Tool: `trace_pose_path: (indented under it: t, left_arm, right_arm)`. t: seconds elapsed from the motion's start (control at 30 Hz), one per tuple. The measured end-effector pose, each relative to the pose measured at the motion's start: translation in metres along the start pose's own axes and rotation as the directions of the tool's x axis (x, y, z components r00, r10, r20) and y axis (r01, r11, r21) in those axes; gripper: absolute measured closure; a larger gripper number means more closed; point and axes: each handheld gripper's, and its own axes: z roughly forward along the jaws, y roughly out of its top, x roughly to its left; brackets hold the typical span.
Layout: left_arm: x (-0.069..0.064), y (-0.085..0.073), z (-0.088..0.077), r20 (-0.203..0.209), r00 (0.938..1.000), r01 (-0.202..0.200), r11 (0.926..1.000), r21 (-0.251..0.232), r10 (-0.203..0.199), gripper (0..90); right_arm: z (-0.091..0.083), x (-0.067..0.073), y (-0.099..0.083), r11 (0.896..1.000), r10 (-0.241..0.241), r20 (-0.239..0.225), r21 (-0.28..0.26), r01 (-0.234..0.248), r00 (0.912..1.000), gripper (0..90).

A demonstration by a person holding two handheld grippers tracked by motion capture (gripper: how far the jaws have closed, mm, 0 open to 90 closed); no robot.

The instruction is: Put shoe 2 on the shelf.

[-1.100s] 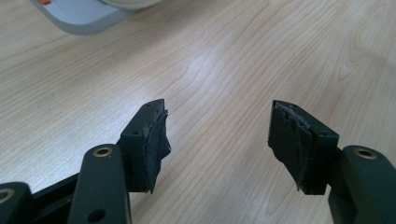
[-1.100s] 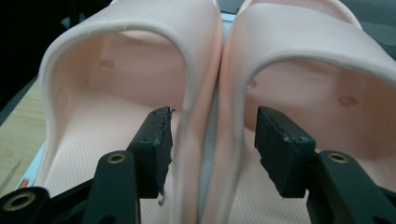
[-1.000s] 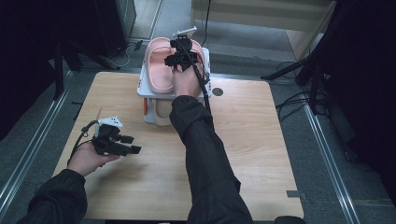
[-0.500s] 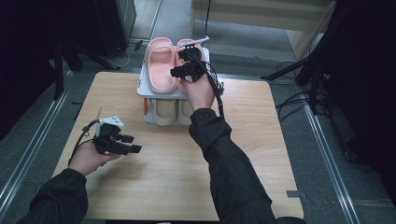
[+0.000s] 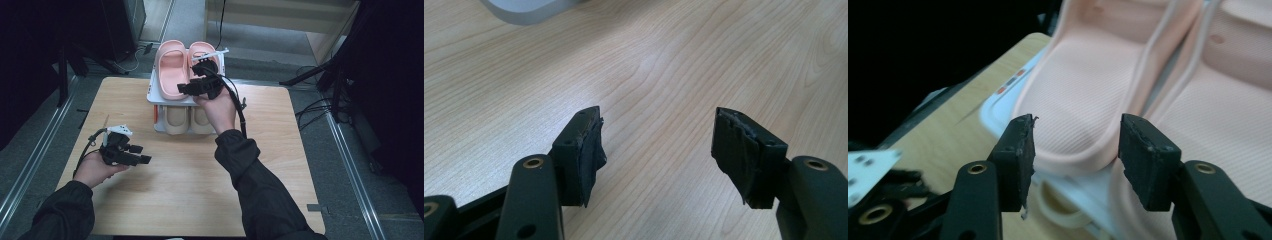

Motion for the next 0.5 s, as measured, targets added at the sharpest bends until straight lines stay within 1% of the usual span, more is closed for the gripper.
trace_pose_path:
  t: [0.03,0.13,0.23,0.27,0.37,0.47,0.5]
  left_arm:
    - [0.000,0.000,0.000,-0.004,1.0000,-0.003,1.0000,0.000,0.003,36.5]
    - [0.002,-0.001,0.001,-0.002,1.0000,0.006,1.0000,0.000,-0.006,36.5]
    - [0.002,-0.001,0.002,-0.007,1.0000,0.005,1.0000,0.004,-0.005,36.5]
    - [0.001,-0.001,0.002,-0.008,1.0000,0.004,1.0000,0.004,-0.004,36.5]
    - [0.001,0.000,0.004,-0.006,1.0000,0.008,1.0000,0.003,-0.008,36.5]
    - [0.002,0.000,0.004,-0.007,0.9999,0.010,0.9999,0.004,-0.010,36.5]
    - [0.002,0.000,0.004,-0.005,0.9999,0.013,0.9999,0.005,-0.013,36.5]
  right_arm:
    - [-0.004,0.002,-0.003,1.000,-0.008,-0.006,-0.001,0.008,0.9999,52.0]
    - [-0.013,0.006,-0.013,1.000,-0.027,-0.035,0.000,0.027,0.9990,55.9]
    - [-0.019,0.008,-0.021,0.999,-0.050,-0.064,0.001,0.050,0.9967,57.1]
    - [-0.022,0.008,-0.024,0.999,-0.051,-0.071,0.002,0.051,0.9962,57.4]
    - [-0.027,0.009,-0.036,0.997,-0.078,-0.108,-0.017,0.076,0.9911,57.4]
    - [-0.032,0.010,-0.049,0.997,-0.073,-0.159,-0.029,0.069,0.9845,57.5]
    - [-0.034,0.011,-0.053,0.997,-0.081,-0.159,-0.029,0.078,0.9839,57.5]
